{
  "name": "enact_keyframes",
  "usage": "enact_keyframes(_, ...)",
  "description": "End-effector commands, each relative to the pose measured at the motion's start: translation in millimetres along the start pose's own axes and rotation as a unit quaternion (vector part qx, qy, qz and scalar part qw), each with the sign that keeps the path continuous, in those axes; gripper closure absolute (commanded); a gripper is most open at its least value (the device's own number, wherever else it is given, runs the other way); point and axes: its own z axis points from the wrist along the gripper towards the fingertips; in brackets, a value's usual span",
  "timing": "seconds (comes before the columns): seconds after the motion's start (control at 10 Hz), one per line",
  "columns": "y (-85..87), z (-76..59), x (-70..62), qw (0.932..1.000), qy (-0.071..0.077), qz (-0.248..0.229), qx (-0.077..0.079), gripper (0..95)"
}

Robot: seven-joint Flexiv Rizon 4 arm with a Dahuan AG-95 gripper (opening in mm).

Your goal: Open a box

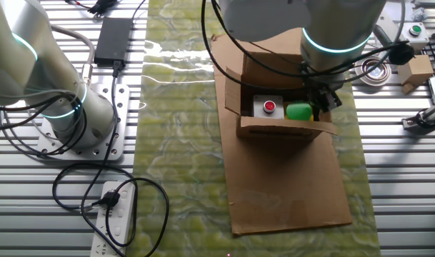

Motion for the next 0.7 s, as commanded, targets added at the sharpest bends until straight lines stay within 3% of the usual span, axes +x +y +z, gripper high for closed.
enact_keyframes(0.1, -2.6, -8.5, -4.6, 1.0000, 0.004, -0.006, -0.002, 95.0)
enact_keyframes(0.5, -6.3, -19.2, -10.9, 0.9997, 0.020, -0.013, -0.005, 95.0)
enact_keyframes(0.7, -7.1, -21.4, -8.2, 0.9995, 0.024, -0.009, -0.016, 95.0)
